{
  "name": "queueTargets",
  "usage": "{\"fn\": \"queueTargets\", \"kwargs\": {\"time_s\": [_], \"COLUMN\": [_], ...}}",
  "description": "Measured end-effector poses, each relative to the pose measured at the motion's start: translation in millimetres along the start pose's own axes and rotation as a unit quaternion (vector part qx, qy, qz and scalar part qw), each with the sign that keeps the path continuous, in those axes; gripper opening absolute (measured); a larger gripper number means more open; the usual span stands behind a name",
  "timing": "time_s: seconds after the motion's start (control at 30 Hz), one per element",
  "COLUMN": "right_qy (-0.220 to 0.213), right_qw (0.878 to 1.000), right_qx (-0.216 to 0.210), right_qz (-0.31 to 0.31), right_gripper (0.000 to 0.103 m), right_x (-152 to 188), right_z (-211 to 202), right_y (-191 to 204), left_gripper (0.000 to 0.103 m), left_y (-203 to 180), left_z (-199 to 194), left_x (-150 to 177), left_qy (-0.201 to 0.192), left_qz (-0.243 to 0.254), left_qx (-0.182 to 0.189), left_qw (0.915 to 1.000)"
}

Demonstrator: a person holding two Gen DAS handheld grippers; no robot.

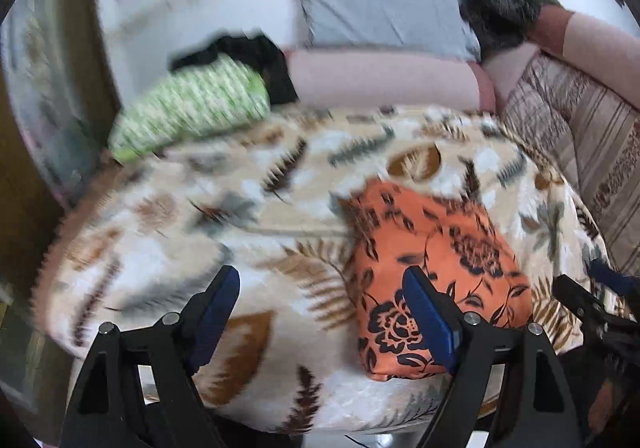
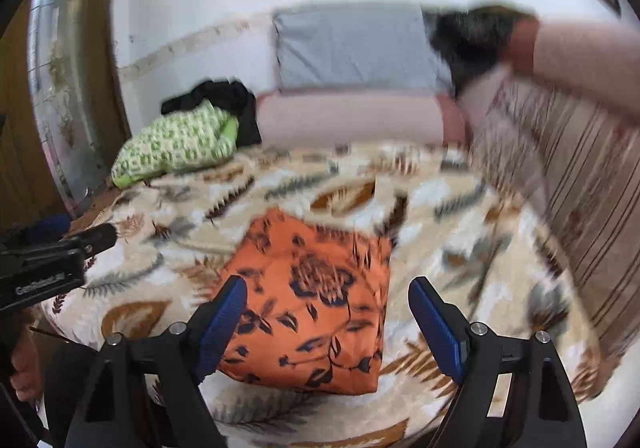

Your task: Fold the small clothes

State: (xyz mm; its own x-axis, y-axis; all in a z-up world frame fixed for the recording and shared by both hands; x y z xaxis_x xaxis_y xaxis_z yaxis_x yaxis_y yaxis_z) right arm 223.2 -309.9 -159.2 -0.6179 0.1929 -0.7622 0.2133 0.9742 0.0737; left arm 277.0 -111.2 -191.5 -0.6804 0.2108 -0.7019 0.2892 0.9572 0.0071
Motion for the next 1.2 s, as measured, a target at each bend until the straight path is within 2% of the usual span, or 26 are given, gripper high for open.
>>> {"fn": "queueTargets", "kwargs": {"time_s": [0.07,0.1,0.17,0.2,0.23,0.33,0.37,0.4,0.47,0.57,0.6,0.63,0.67,0.7,0.73,0.77,0.8,0.97,1.1,1.2], "right_qy": [0.059,0.078,0.084,0.093,0.1,0.126,0.141,0.153,0.18,0.229,0.231,0.228,0.222,0.214,0.21,0.203,0.197,0.161,0.128,0.113], "right_qw": [0.998,0.994,0.991,0.989,0.988,0.979,0.975,0.972,0.963,0.941,0.937,0.936,0.936,0.943,0.947,0.952,0.954,0.957,0.963,0.962], "right_qx": [-0.02,-0.027,-0.028,-0.033,-0.037,-0.085,-0.09,-0.097,-0.115,-0.146,-0.156,-0.163,-0.176,-0.169,-0.166,-0.166,-0.167,-0.187,-0.196,-0.215], "right_qz": [0.032,0.07,0.101,0.108,0.114,0.135,0.144,0.15,0.165,0.201,0.211,0.215,0.211,0.193,0.178,0.159,0.155,0.15,0.134,0.127], "right_gripper": [0.086,0.086,0.086,0.086,0.086,0.086,0.086,0.086,0.086,0.085,0.083,0.071,0.067,0.057,0.04,0.036,0.03,0.026,0.025,0.025], "right_x": [13.1,18.0,20.8,21.6,21.7,20.1,21.2,22.7,26.0,41.2,43.9,44.2,44.0,43.1,42.5,39.8,37.1,13.2,-14.9,-36.1], "right_z": [36.7,55.6,74.3,85.7,94.6,125.2,140.2,153.5,175.1,203.1,207.5,209.1,208.2,206.1,203.1,199.6,196.6,174.7,156.6,147.6], "right_y": [-14.7,-28.2,-41.9,-46.5,-49.2,-47.1,-47.4,-47.5,-46.0,-38.3,-36.9,-34.9,-30.2,-26.2,-22.4,-17.0,-14.8,7.5,37.3,55.8], "left_gripper": [0.084,0.084,0.084,0.084,0.084,0.084,0.084,0.084,0.084,0.084,0.084,0.084,0.083,0.076,0.069,0.045,0.039,0.03,0.03,0.031], "left_y": [3.9,4.0,1.1,-2.9,-10.2,-25.7,-34.0,-38.8,-47.7,-60.6,-63.3,-66.1,-67.9,-70.2,-70.6,-68.9,-66.1,-49.9,-23.6,6.0], "left_z": [29.4,40.6,57.8,63.4,71.9,99.8,113.3,121.7,139.7,146.1,146.5,145.6,145.9,144.3,141.7,138.5,136.5,120.1,101.9,99.1], "left_x": [9.1,12.0,15.7,15.9,14.3,12.0,13.2,14.6,19.5,18.6,18.1,17.4,17.4,17.8,17.5,15.6,14.0,-6.3,-29.4,-41.2], "left_qy": [0.025,0.03,0.044,0.046,0.05,0.081,0.098,0.111,0.142,0.154,0.156,0.152,0.148,0.143,0.135,0.128,0.124,0.098,0.067,0.07], "left_qz": [0.011,0.019,0.029,0.029,0.031,0.034,0.035,0.036,0.042,0.034,0.031,0.034,0.04,0.046,0.048,0.049,0.047,0.03,0.007,-0.015], "left_qx": [-0.028,-0.037,-0.038,-0.027,0.0,0.058,0.098,0.117,0.144,0.19,0.2,0.199,0.199,0.201,0.199,0.195,0.199,0.213,0.211,0.194], "left_qw": [0.9992,0.9987,0.9979,0.9982,0.9983,0.9944,0.9897,0.9862,0.9785,0.9691,0.9668,0.9675,0.9679,0.9681,0.9695,0.9712,0.9709,0.9716,0.975,0.9784]}}
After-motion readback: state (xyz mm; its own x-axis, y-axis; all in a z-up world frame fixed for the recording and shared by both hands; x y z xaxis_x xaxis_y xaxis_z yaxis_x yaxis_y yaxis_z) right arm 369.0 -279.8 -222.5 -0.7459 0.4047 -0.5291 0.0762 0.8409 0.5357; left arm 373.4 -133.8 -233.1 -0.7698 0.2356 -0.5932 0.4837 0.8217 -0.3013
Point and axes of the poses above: each gripper's, at about its wrist camera, not at the fingertips, and z roughly the way its jaws point, y to its left, x to its underside, the point moved 8 cm from there along z, roughly the way its jaws point, and after that the axes turned 5 degrees about x, right-handed, at the moved point
